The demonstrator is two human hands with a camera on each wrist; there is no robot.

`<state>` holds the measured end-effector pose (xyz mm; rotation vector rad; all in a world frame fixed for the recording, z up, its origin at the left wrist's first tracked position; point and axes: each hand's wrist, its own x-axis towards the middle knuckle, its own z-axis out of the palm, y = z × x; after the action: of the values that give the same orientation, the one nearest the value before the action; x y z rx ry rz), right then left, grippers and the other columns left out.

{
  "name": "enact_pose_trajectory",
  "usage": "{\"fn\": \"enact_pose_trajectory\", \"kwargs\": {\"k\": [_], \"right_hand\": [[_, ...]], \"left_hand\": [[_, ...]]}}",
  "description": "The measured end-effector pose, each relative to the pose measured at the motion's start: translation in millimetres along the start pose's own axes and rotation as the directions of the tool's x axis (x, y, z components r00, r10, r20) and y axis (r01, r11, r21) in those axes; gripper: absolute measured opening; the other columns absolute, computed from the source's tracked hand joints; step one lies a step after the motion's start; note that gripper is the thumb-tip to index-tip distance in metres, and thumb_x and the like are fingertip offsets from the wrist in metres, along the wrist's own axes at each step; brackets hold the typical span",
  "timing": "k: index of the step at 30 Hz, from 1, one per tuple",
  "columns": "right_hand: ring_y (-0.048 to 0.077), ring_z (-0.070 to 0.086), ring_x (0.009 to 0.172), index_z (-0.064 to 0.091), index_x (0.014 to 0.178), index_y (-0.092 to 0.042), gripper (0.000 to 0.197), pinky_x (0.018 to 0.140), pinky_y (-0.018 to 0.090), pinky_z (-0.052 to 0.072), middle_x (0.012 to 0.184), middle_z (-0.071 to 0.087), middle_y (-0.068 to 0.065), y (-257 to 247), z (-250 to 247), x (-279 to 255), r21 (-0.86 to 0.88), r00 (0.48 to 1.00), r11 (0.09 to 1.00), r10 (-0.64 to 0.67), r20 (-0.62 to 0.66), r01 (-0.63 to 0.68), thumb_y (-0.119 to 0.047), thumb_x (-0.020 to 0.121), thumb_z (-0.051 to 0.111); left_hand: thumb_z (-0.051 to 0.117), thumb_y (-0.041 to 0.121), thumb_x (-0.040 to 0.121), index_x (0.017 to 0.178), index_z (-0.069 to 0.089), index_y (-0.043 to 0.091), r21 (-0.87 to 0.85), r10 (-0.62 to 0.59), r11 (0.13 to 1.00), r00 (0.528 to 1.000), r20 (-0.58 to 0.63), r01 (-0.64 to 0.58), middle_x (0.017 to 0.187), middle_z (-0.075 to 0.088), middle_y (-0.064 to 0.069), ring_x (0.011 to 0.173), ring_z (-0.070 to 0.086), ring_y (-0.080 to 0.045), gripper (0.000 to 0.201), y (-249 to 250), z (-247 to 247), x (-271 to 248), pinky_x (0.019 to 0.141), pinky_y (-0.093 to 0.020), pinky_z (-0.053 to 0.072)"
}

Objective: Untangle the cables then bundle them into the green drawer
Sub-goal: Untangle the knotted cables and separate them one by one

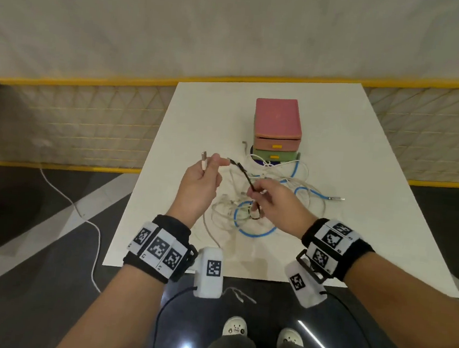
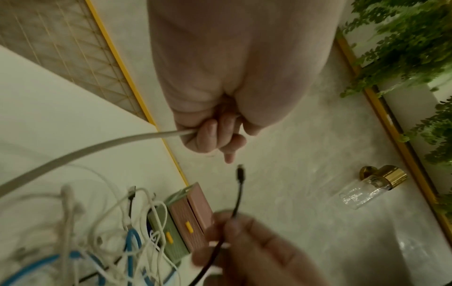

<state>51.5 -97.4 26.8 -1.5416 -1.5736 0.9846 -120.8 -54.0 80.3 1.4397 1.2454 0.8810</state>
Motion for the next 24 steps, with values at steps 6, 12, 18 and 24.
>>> {"fn": "enact_pose_trajectory", "kwargs": {"k": [6,12,18,24], "right_hand": [[0.003,0.060,0.060,0.058,0.089,-0.005,0.014,0.061,0.037,0.053,0.081,0.063,-0.008,-35.8,-21.5,-4.5,0.130,0.993,0.986,-0.092,-0.069,0.100,-0.006,0.097,0.047],[0.013,0.060,0.069,0.058,0.093,-0.002,0.020,0.062,0.033,0.055,0.077,0.063,0.003,-18.1,-23.3,-6.4,0.110,0.997,0.991,-0.074,-0.016,0.075,-0.011,0.100,0.041],[0.019,0.058,0.086,0.050,0.086,-0.018,0.022,0.067,0.029,0.055,0.086,0.059,0.001,2.4,-28.7,1.4,0.104,0.997,0.994,-0.030,0.076,0.022,-0.017,0.102,0.036],[0.014,0.060,0.074,0.050,0.086,-0.016,0.019,0.058,0.025,0.056,0.085,0.051,-0.001,-22.4,-47.0,19.8,0.219,0.994,0.971,-0.085,-0.069,0.099,-0.010,0.101,0.040]], "left_hand": [[0.043,0.031,0.104,0.105,0.069,0.010,-0.014,0.069,0.998,0.987,0.143,-0.068,0.061,0.059,0.010,0.050,0.052,-0.004,0.033,16.2,41.3,3.0,0.054,-0.017,0.042],[0.037,0.019,0.106,0.096,0.058,0.011,-0.170,0.155,0.975,0.987,0.045,-0.146,0.064,0.048,0.008,0.044,0.034,-0.001,0.024,32.3,48.0,20.3,0.048,-0.020,0.029],[0.037,0.033,0.106,0.068,0.041,0.022,-0.143,0.227,0.962,0.973,-0.042,-0.231,0.050,0.030,0.014,0.051,0.030,-0.006,0.040,55.9,35.4,38.7,0.066,-0.029,0.032],[0.055,0.032,0.099,0.079,0.057,0.021,-0.057,0.245,0.969,0.959,0.140,-0.239,0.058,0.041,0.011,0.042,0.033,-0.002,0.023,65.7,30.9,39.0,0.043,-0.017,0.029]]}}
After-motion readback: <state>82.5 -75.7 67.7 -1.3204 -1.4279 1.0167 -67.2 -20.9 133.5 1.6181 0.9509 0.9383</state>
